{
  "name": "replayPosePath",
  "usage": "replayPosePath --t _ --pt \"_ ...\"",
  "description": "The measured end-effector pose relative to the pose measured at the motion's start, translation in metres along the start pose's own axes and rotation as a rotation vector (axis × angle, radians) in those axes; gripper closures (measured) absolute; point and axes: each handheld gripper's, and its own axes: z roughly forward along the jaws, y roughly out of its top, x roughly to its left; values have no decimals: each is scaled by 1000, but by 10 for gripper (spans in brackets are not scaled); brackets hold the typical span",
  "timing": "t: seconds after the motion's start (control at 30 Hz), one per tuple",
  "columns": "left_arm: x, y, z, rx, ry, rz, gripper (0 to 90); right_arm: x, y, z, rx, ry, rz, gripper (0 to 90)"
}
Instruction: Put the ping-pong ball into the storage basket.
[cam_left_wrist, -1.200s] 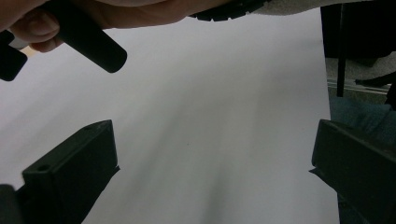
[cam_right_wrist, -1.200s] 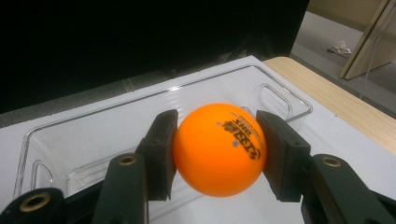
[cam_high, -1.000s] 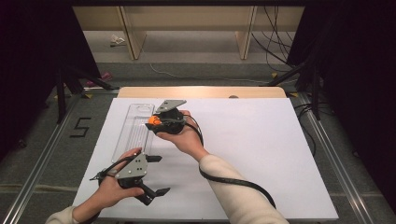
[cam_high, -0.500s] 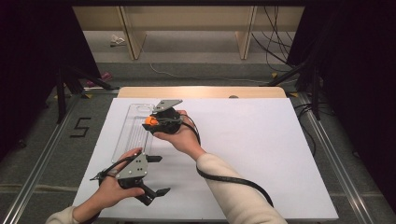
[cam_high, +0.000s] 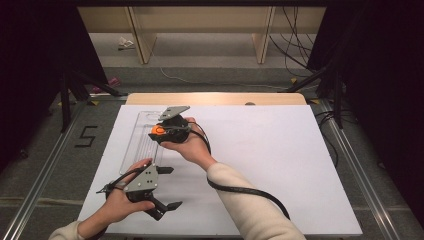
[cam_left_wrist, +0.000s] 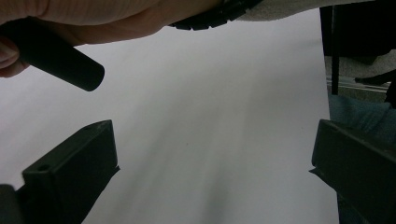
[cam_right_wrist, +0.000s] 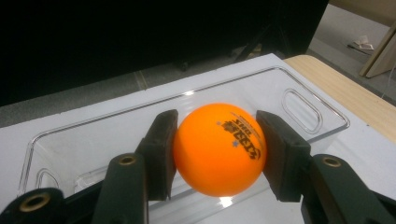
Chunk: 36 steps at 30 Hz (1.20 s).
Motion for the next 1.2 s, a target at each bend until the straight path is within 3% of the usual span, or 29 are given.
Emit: replayPosePath --t 1.2 --pt "0 0 0 1 0 1 0 5 6 20 32 34 -3 516"
